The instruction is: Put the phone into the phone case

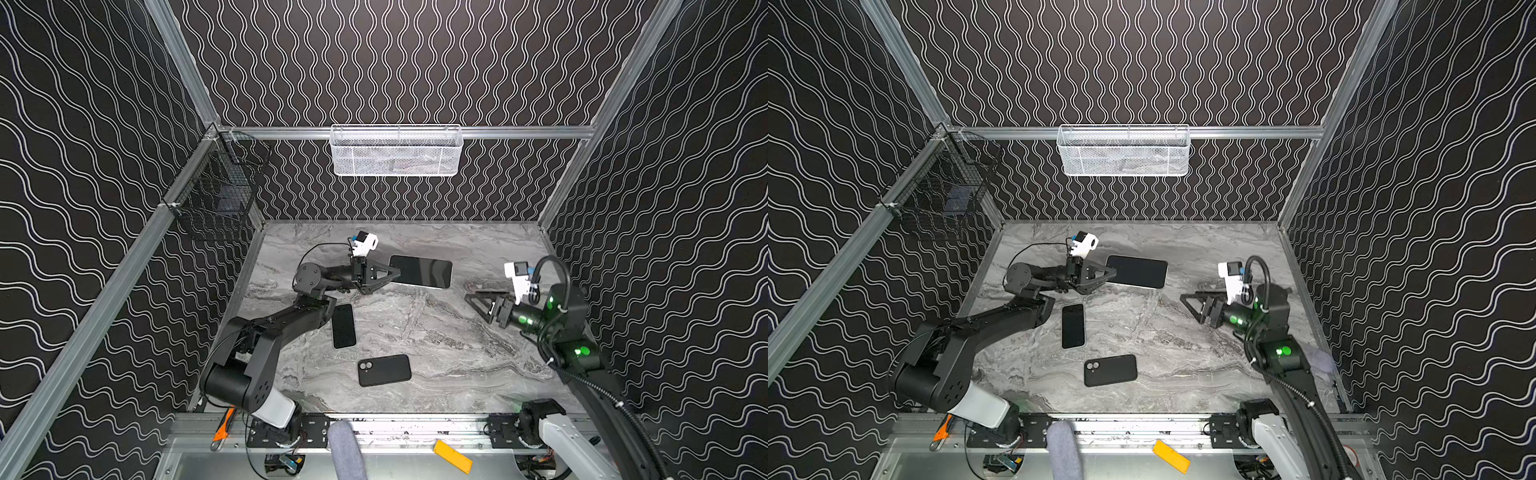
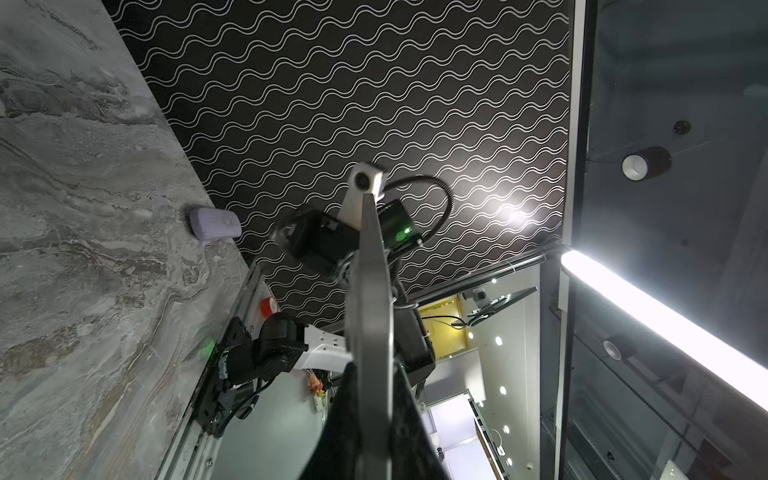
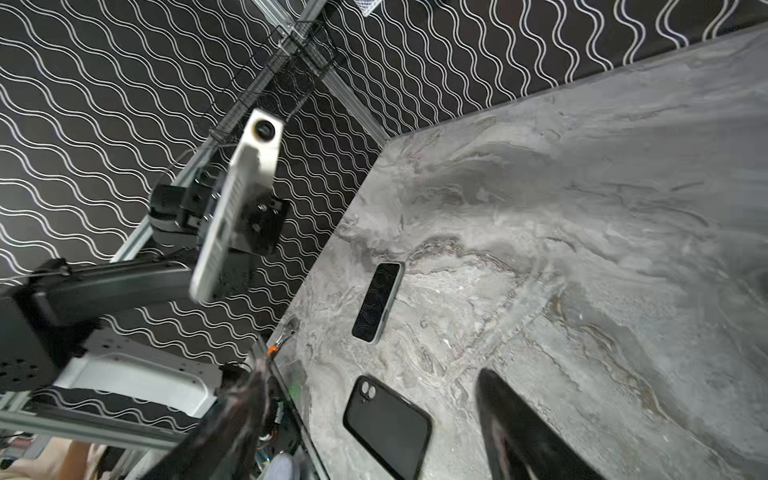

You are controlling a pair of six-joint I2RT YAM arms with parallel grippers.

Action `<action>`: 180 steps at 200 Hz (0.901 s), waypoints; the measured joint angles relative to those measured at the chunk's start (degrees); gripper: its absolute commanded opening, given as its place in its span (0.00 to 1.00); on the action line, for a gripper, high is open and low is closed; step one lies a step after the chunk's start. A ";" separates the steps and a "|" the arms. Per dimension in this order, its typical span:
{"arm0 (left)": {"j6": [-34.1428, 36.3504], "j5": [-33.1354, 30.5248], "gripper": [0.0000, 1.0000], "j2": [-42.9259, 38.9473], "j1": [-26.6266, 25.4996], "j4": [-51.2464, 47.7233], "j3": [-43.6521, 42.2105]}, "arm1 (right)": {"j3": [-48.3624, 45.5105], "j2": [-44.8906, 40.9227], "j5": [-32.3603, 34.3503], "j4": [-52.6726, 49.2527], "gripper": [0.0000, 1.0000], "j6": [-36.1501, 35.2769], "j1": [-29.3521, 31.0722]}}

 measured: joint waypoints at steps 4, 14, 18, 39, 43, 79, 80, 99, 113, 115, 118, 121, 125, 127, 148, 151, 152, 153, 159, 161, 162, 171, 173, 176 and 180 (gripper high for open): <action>-0.50 0.02 0.00 0.13 0.04 0.33 0.24 | -1.49 -1.55 0.20 1.05 0.86 -0.22 0.26; -1.38 0.24 0.00 0.31 0.09 1.14 0.50 | -4.09 -4.90 0.90 3.21 0.87 -1.68 1.16; -1.92 0.35 0.00 0.31 0.09 1.44 0.52 | -4.63 -5.90 1.05 3.98 0.87 -2.38 1.51; -2.97 0.72 0.00 0.20 0.09 2.38 -0.17 | -5.70 -10.10 2.75 6.05 0.83 -8.74 4.68; -3.34 0.81 0.00 0.13 0.09 2.45 -0.42 | -5.70 -10.56 2.84 6.19 0.95 -10.62 5.40; -3.72 1.14 0.00 0.04 0.09 2.47 -2.10 | -5.53 -9.68 5.09 3.82 0.99 -29.59 11.58; -3.72 1.16 0.00 0.04 0.09 2.47 -2.12 | -5.53 -9.55 5.22 3.80 0.99 -29.86 11.67; -3.76 1.36 0.00 -0.35 0.09 2.45 -2.58 | -5.38 -6.10 7.06 3.72 0.99 -35.65 13.81; -3.78 1.60 0.00 -0.81 0.09 2.49 -2.78 | -4.94 -3.96 8.50 4.35 0.99 -38.23 15.19; -3.78 1.64 0.00 -0.87 0.09 2.51 -2.80 | -4.90 -3.76 8.72 4.42 0.99 -38.56 15.50; -3.78 1.68 0.00 -0.96 0.09 2.51 -2.80 | -4.83 -3.58 9.09 4.50 0.99 -38.97 15.93; -3.78 1.68 0.00 -1.03 0.09 2.49 -2.82 | -4.74 -3.45 9.40 4.61 0.99 -39.41 16.44; -3.78 1.68 0.00 -1.16 0.09 2.47 -2.84 | -4.63 -3.26 9.88 4.85 0.99 -40.00 17.07; -3.76 1.70 0.00 -1.22 0.09 2.43 -2.84 | -4.59 -3.17 9.94 5.05 0.99 -40.28 17.42; -3.65 1.77 0.00 -2.08 0.09 2.19 -3.19 | -4.02 -2.91 11.52 6.27 0.99 -42.88 18.95; -3.63 1.84 0.00 -2.16 0.09 2.16 -3.26 | -3.98 -2.91 12.07 6.34 0.99 -43.08 18.95; -3.63 1.86 0.00 -2.19 0.09 2.14 -3.26 | -3.93 -2.89 12.28 6.38 0.99 -43.17 18.95; -3.56 1.90 0.00 -2.21 0.09 2.10 -3.28 | -3.91 -2.89 12.37 6.43 0.99 -43.23 18.95; -3.41 1.95 0.00 -2.32 0.09 1.84 -3.39 | -3.87 -2.82 12.76 6.71 0.99 -43.69 18.99; -3.41 1.92 0.00 -2.34 0.09 1.77 -3.48 | -3.87 -2.82 12.87 6.73 0.99 -43.82 18.99; -3.41 1.92 0.00 -2.36 0.09 1.77 -3.50 | -3.87 -2.82 12.90 6.73 0.99 -43.85 18.99; -3.28 1.97 0.00 -2.43 0.09 1.62 -3.72 | -3.80 -2.80 13.44 6.71 0.99 -44.11 19.06; -3.28 1.97 0.00 -2.45 0.09 1.53 -3.80 | -3.76 -2.78 13.51 6.71 1.00 -44.04 19.10; -3.28 1.97 0.00 -2.49 0.09 1.40 -3.85 | -3.67 -2.75 13.66 6.71 0.99 -43.91 19.17; -3.26 2.01 0.00 -2.56 0.09 1.29 -3.91 | -3.45 -2.69 14.01 6.71 1.00 -43.80 19.23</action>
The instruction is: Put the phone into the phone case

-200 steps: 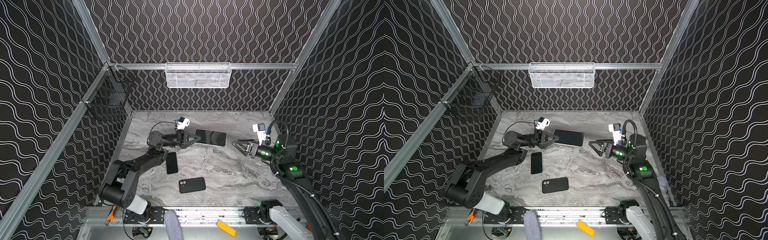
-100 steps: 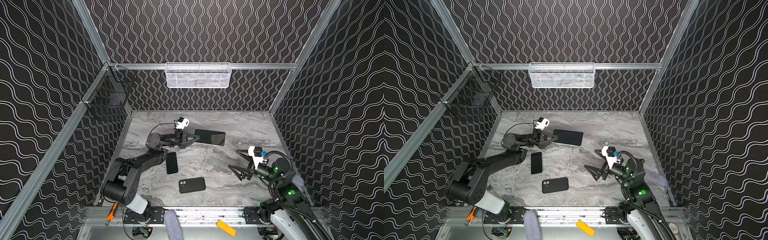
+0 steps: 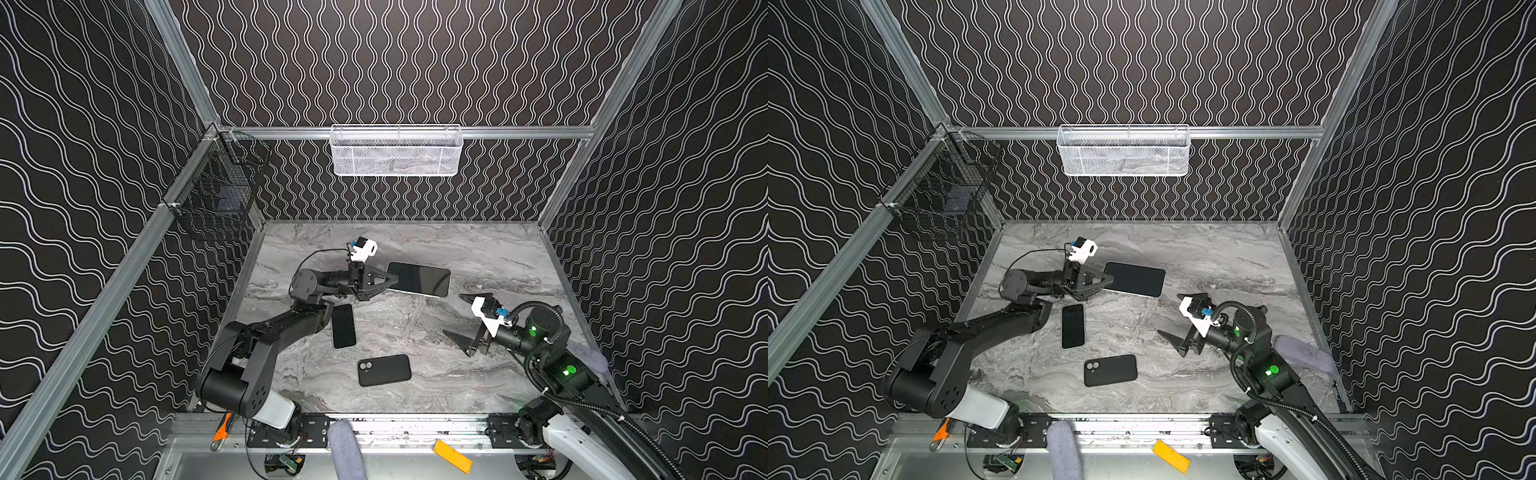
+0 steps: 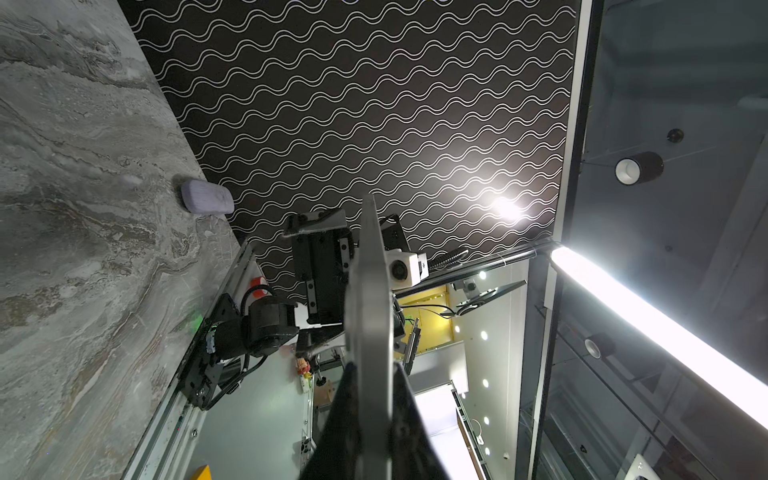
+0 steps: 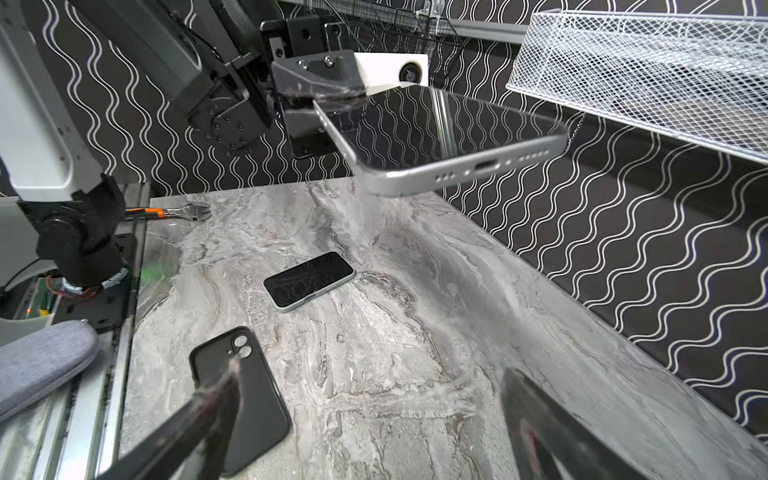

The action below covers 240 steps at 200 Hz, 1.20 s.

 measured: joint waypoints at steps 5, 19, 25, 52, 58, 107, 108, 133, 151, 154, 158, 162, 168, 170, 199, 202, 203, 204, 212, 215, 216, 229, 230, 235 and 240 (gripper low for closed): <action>0.02 0.09 0.00 -0.09 0.00 -0.28 0.00 | 0.39 0.11 0.39 -0.04 1.00 0.94 0.00; 0.46 0.13 0.00 -0.70 0.00 -1.27 0.09 | 2.71 0.52 2.89 -0.50 1.00 5.42 0.02; 0.90 0.17 0.00 -1.07 0.00 -1.86 0.24 | 4.02 0.72 3.96 -1.03 1.00 7.50 0.02; 3.41 0.55 0.00 -3.04 0.00 -4.37 1.62 | 11.72 2.62 7.37 -5.66 1.00 17.51 -0.07; 4.39 0.57 0.00 -3.50 0.00 -5.27 1.90 | 13.05 3.08 8.00 -6.95 0.99 19.45 -0.20; 17.77 0.46 0.00 -8.00 0.00 -22.03 3.48 | 18.27 9.55 -2.16 -16.65 0.89 39.34 -5.68; 18.08 0.46 0.00 -8.07 0.00 -22.40 3.52 | 18.21 9.64 -2.47 -16.63 0.89 39.67 -5.77; 27.93 -0.92 0.00 -10.91 0.00 -36.20 5.09 | 14.05 9.62 -11.63 -13.27 0.87 51.89 -7.43; 35.17 -2.43 0.00 -13.31 -0.02 -46.12 6.38 | 10.19 8.44 -16.09 -5.29 0.86 61.05 -7.89; 36.17 -2.71 0.00 -13.64 -0.02 -47.60 6.56 | 9.75 8.44 -16.57 -3.91 0.85 62.31 -7.96; 37.57 -3.13 0.00 -14.12 -0.02 -49.46 6.71 | 9.31 8.55 -17.22 -2.05 0.85 63.80 -8.00; 38.51 -3.41 0.00 -14.47 -0.04 -50.77 6.78 | 8.94 8.79 -17.97 -0.13 0.85 65.44 -8.11; 39.71 -3.67 0.00 -14.91 -0.04 -52.59 6.78 | 8.66 9.44 -18.97 2.73 0.84 67.58 -8.15; 40.13 -3.80 0.00 -15.06 -0.04 -53.20 6.75 | 8.57 9.73 -19.30 3.69 0.84 68.22 -8.15; 40.96 -4.96 0.00 -15.74 -0.07 -55.39 5.11 | 8.35 14.29 -23.45 14.19 0.82 74.73 -8.15; 40.83 -5.09 0.00 -15.74 -0.07 -55.36 4.90 | 8.33 14.80 -23.78 15.10 0.82 75.12 -8.15; 40.76 -5.11 0.00 -15.74 -0.07 -55.34 4.85 | 8.33 14.88 -23.87 15.30 0.82 75.21 -8.15; 40.59 -5.20 0.00 -15.74 -0.07 -55.28 4.79 | 8.31 14.97 -23.93 15.52 0.82 75.32 -8.15; 40.35 -5.44 0.00 -15.76 -0.13 -55.04 4.33 | 8.26 15.98 -24.59 17.40 0.82 76.28 -8.15; 40.24 -5.53 0.00 -15.76 -0.13 -54.88 4.15 | 8.26 16.35 -24.83 17.99 0.82 76.41 -8.15; 40.13 -5.62 0.00 -15.76 -0.15 -54.73 4.07 | 8.26 16.41 -24.90 18.08 0.82 76.41 -8.15; 38.64 -6.34 0.00 -15.87 -0.15 -53.68 3.52 | 8.26 17.53 -25.11 19.23 0.82 76.83 -8.17; 38.64 -6.36 0.00 -15.87 -0.15 -53.62 3.50 | 8.26 17.57 -25.14 19.28 0.82 76.83 -8.17; 38.69 -6.45 0.00 -15.98 -0.15 -53.31 3.34 | 8.26 17.90 -25.18 19.54 0.82 76.81 -8.17; 38.62 -6.54 0.00 -16.09 -0.15 -53.27 3.28 | 8.26 18.12 -25.31 19.74 0.82 76.81 -8.17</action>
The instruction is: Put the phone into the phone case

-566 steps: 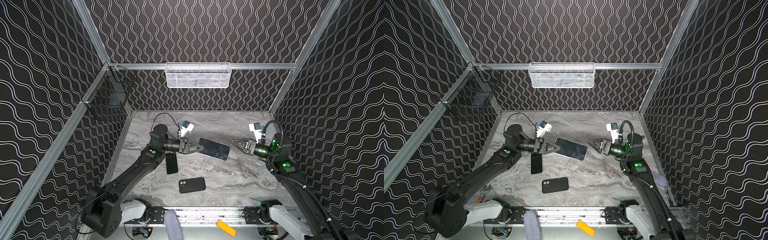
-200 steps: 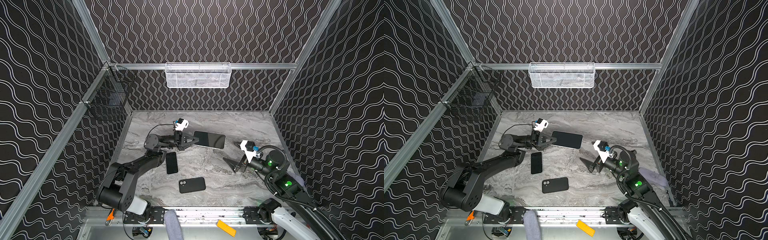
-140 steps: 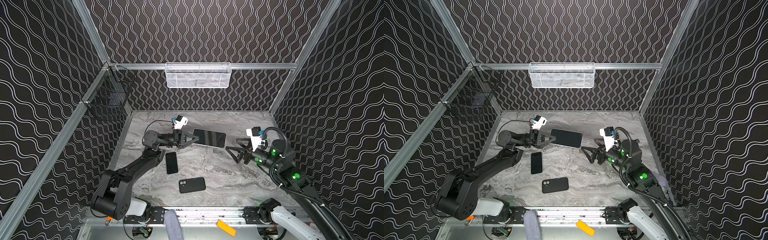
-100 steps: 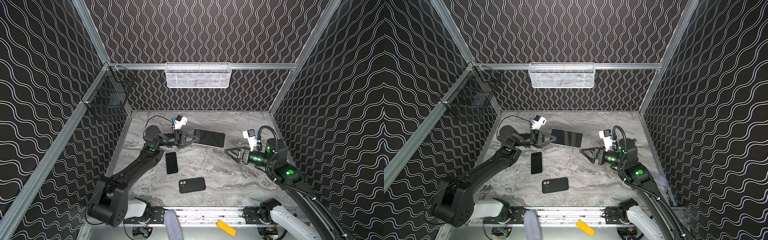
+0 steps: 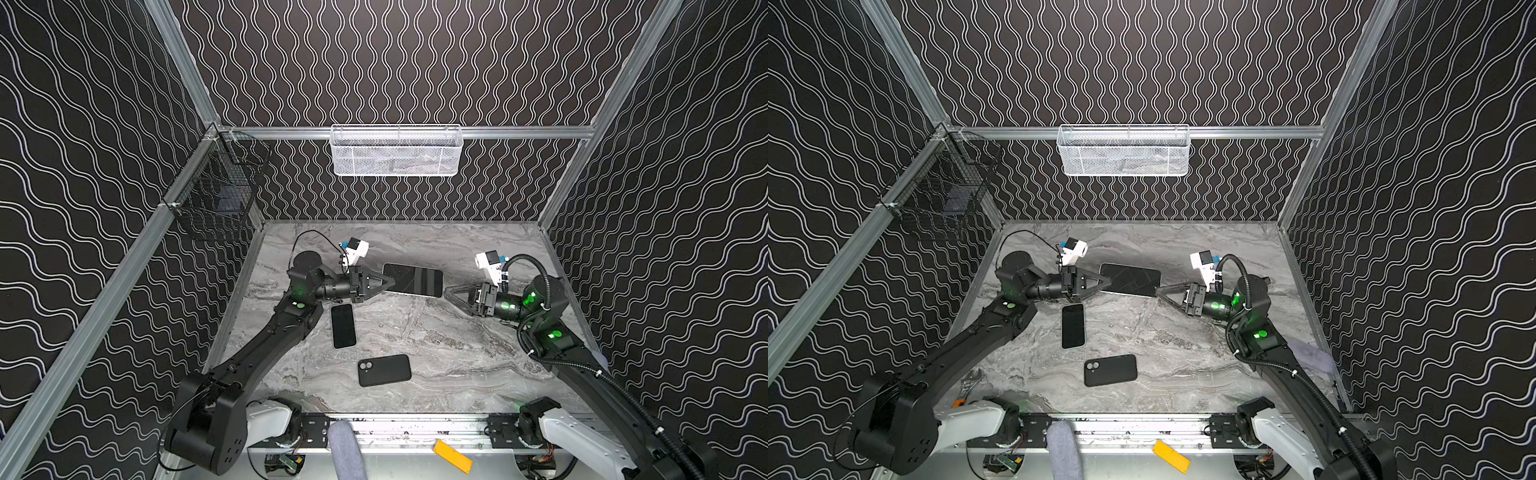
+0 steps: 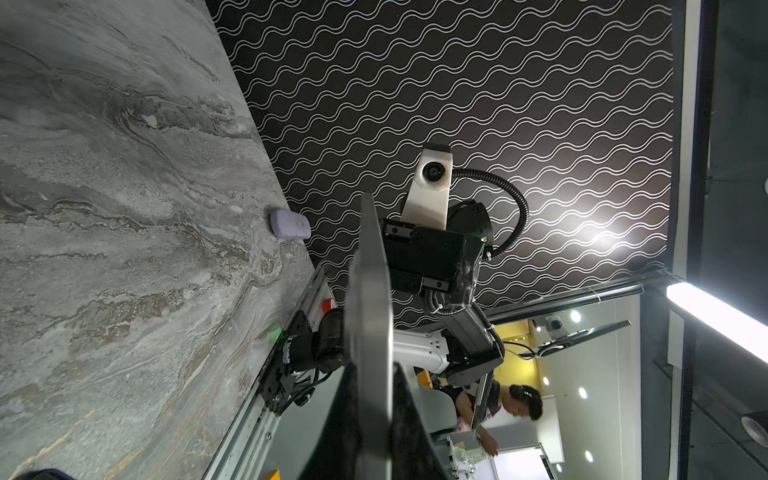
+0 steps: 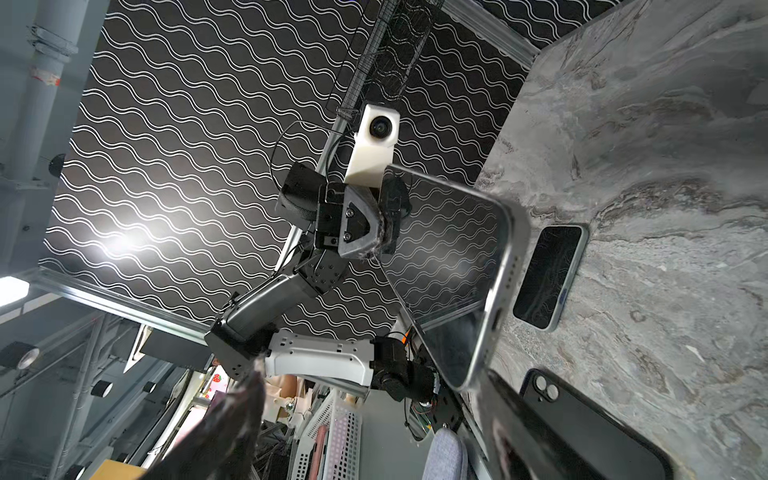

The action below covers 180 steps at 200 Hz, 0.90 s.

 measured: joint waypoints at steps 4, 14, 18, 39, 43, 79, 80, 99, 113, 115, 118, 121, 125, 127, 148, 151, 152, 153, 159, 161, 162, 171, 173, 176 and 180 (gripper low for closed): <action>-0.02 -0.09 0.00 -0.11 0.00 0.00 0.00 | 0.00 0.17 0.00 0.28 0.82 -0.02 0.00; -0.20 -0.24 0.00 -0.44 -0.02 0.00 0.00 | -0.02 0.42 0.00 0.70 0.82 0.00 0.00; -0.20 -0.17 0.00 -0.55 -0.04 0.00 0.00 | -0.04 0.46 -0.02 0.83 0.82 -0.02 0.02; -0.17 -0.11 0.00 -1.14 -0.09 -0.02 0.00 | -0.22 0.52 0.00 1.20 0.82 -0.02 0.00; -0.17 -0.17 0.00 -1.20 -0.09 -0.02 0.00 | -0.24 0.52 0.02 1.20 0.81 -0.02 -0.04; -0.26 -1.09 0.00 -1.16 -0.57 0.39 -0.28 | -1.77 1.11 0.52 3.98 0.76 1.03 -1.18; -0.28 -1.09 0.00 -1.14 -0.59 0.44 -0.31 | -1.84 1.20 0.57 4.20 0.75 1.09 -1.18; -1.31 -1.09 0.00 -0.81 -1.27 1.03 -0.72 | -2.29 3.17 0.85 8.13 0.70 3.19 -1.22; -1.31 -1.16 0.00 -0.72 -1.77 1.05 -0.70 | -2.29 5.25 0.83 11.63 0.64 5.16 -1.22; -1.29 -1.18 0.00 -0.72 -1.86 1.05 -0.70 | -2.29 5.55 0.83 12.15 0.64 5.46 -1.22; -1.29 -1.31 0.00 -0.72 -1.95 1.05 -0.70 | -2.29 5.99 0.83 12.92 0.62 5.84 -1.22; -1.27 -1.29 0.00 -0.72 -1.99 1.03 -0.70 | -2.29 6.43 0.76 13.79 0.60 6.32 -1.22; -1.22 -1.29 0.00 -0.72 -2.05 1.01 -0.68 | -2.29 7.06 0.52 14.99 0.59 7.08 -1.22; -1.22 -1.29 0.00 -0.72 -2.08 0.98 -0.68 | -2.29 7.32 0.37 15.67 0.59 7.41 -1.22; -1.05 -1.46 0.00 -0.74 -2.16 0.66 -0.70 | -2.43 9.49 -0.66 21.81 0.53 11.15 -1.22; -1.05 -1.51 0.00 -0.74 -2.19 0.68 -0.70 | -2.43 9.62 -0.70 22.43 0.52 11.50 -1.22; -1.05 -1.51 0.00 -0.74 -2.21 0.68 -0.72 | -2.43 9.66 -0.72 22.58 0.51 11.58 -1.22; -1.05 -1.51 0.00 -0.74 -2.23 0.68 -0.72 | -2.43 9.73 -0.72 22.82 0.51 11.72 -1.22; -1.05 -1.53 0.00 -0.74 -2.27 0.98 -0.79 | -2.45 9.92 -0.98 23.61 0.50 12.46 -1.22; -1.05 -1.53 0.00 -0.74 -2.32 1.16 -0.81 | -2.47 9.99 -1.14 23.85 0.49 12.70 -1.22; -1.05 -1.53 0.00 -0.74 -2.32 1.22 -0.83 | -2.47 10.01 -1.20 23.98 0.49 12.83 -1.22; -1.05 -1.51 0.00 -0.72 -2.45 1.99 -1.09 | -2.47 10.10 -1.40 24.44 0.48 13.11 -1.22; -1.07 -1.51 0.00 -0.70 -2.47 2.10 -1.14 | -2.47 10.10 -1.51 24.50 0.48 13.16 -1.20; -1.07 -1.51 0.00 -0.68 -2.49 2.27 -1.22 | -2.47 10.10 -1.57 24.68 0.47 13.35 -1.20; -1.07 -1.51 0.00 -0.61 -2.54 2.64 -1.36 | -2.47 10.10 -1.60 24.79 0.46 13.66 -1.18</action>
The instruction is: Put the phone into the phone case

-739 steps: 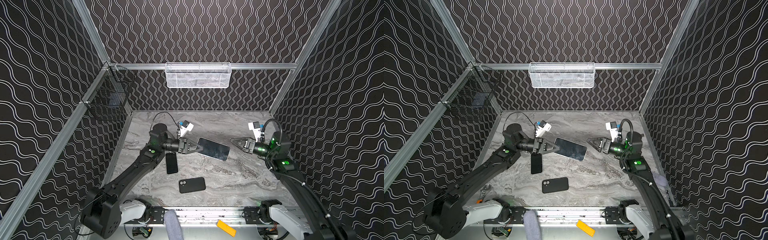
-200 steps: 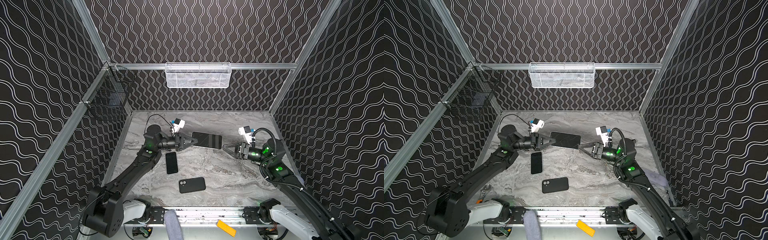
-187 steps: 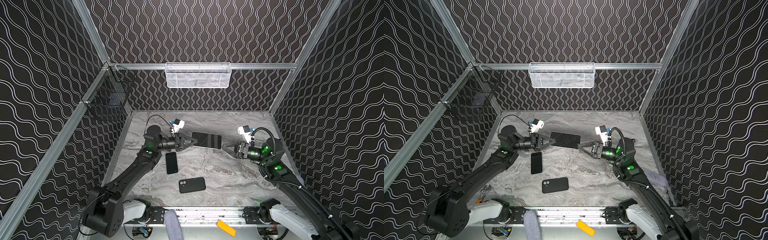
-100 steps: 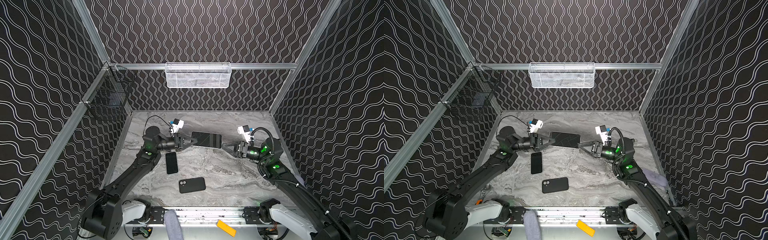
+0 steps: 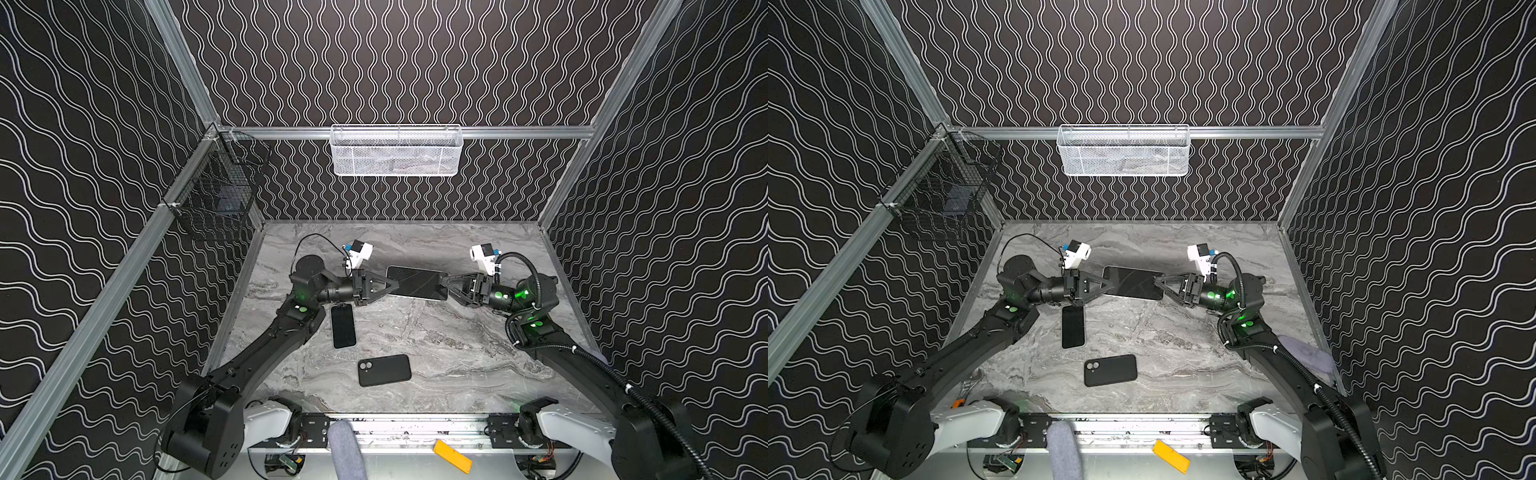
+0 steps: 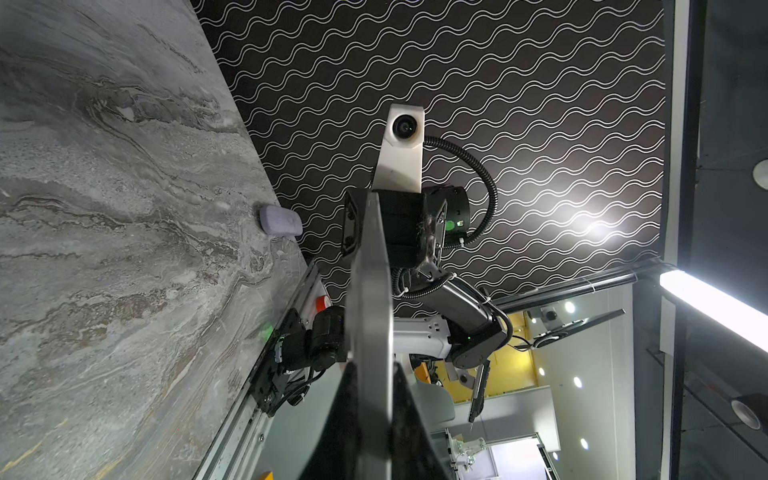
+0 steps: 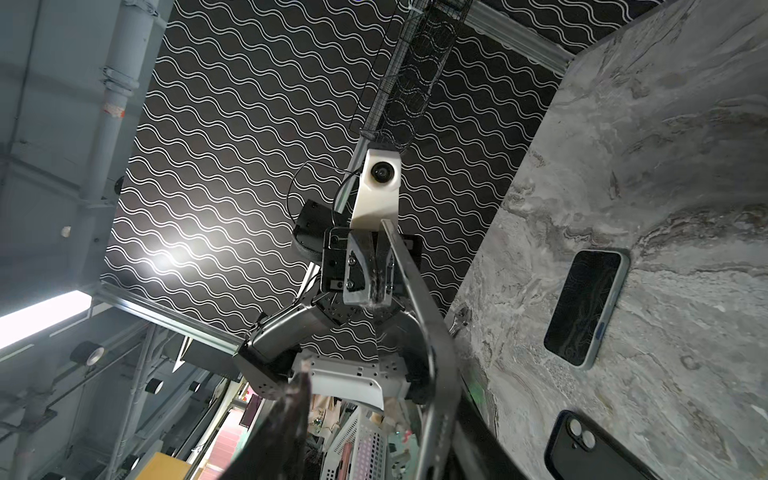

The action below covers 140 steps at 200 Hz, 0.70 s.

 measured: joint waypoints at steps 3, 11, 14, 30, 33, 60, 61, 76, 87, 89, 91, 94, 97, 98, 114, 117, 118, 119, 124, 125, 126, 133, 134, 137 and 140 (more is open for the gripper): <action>0.00 0.00 0.00 0.02 -0.02 0.15 -0.02 | 0.00 0.00 0.00 0.02 0.46 0.26 0.02; 0.00 0.00 0.00 0.15 -0.09 0.42 -0.04 | 0.00 0.07 -0.07 0.09 0.45 0.48 0.20; 0.00 0.02 0.00 0.22 -0.11 0.57 -0.07 | 0.00 0.11 -0.09 0.11 0.44 0.50 0.28; -0.02 0.22 0.00 0.72 -0.24 1.46 -0.09 | -0.11 0.26 -0.09 0.48 0.40 0.74 0.79; -0.02 0.28 0.00 0.83 -0.28 1.62 -0.09 | -0.13 0.28 -0.13 0.48 0.39 0.74 0.87; -0.20 0.35 0.00 1.73 -0.76 3.10 0.07 | -0.24 0.44 -0.11 0.39 0.31 0.79 1.29; -0.20 0.35 0.00 1.73 -0.76 3.13 0.07 | -0.24 0.44 -0.11 0.39 0.31 0.76 1.29; -0.26 0.44 0.00 2.01 -0.92 3.85 0.15 | -0.37 0.39 -0.09 0.15 0.24 0.61 1.31; -0.39 0.48 0.00 2.08 -1.07 4.09 0.24 | -0.37 0.24 -0.07 -0.48 0.21 0.20 1.31; -0.39 0.48 0.00 2.08 -1.09 4.09 0.24 | -0.37 0.17 -0.07 -0.55 0.20 0.22 1.31; -0.42 0.48 0.00 2.08 -1.14 4.17 0.26 | -0.37 0.13 -0.04 -0.66 0.20 0.15 1.31; -0.42 0.46 0.00 2.08 -1.18 4.28 0.26 | -0.37 0.04 -0.02 -0.92 0.18 -0.07 1.31; -0.42 0.44 0.00 2.08 -1.25 4.37 0.26 | -0.37 -0.02 0.02 -1.07 0.17 -0.31 1.31; -0.42 0.44 0.00 2.08 -1.25 4.39 0.26 | -0.37 -0.07 0.04 -1.18 0.17 -0.42 1.31; -0.44 0.46 0.00 2.05 -1.31 4.48 0.26 | -0.31 -0.39 0.11 -2.73 0.09 -1.51 1.33; -0.46 0.46 0.00 2.05 -1.31 4.52 0.26 | -0.24 -0.46 0.13 -3.17 0.08 -1.81 1.33; -0.46 0.46 0.00 2.05 -1.31 4.52 0.26 | -0.22 -0.48 0.13 -3.23 0.07 -1.90 1.33; -0.48 0.46 0.00 2.05 -1.31 4.52 0.26 | -0.22 -0.48 0.11 -3.39 0.07 -2.03 1.33; -0.59 0.44 0.00 2.01 -1.36 4.52 0.26 | -0.09 -0.55 0.13 -3.76 0.05 -2.27 1.33; -0.59 0.44 0.00 2.01 -1.36 4.52 0.26 | -0.09 -0.57 0.13 -3.87 0.05 -2.32 1.33; -0.59 0.44 0.00 2.01 -1.36 4.52 0.26 | -0.07 -0.57 0.11 -3.93 0.05 -2.34 1.33; -0.66 0.42 0.00 1.95 -1.36 4.52 0.26 | 0.26 -0.66 0.09 -4.46 0.02 -2.71 1.36; -0.68 0.42 0.00 1.95 -1.36 4.52 0.26 | 0.31 -0.68 0.09 -4.50 0.02 -2.73 1.36; -0.83 0.39 0.02 1.88 -1.36 4.55 0.26 | 0.44 -0.70 0.09 -4.74 0.00 -2.82 1.36; -0.90 0.35 0.04 1.79 -1.36 4.55 0.26 | 0.55 -0.74 0.09 -4.96 0.00 -2.91 1.36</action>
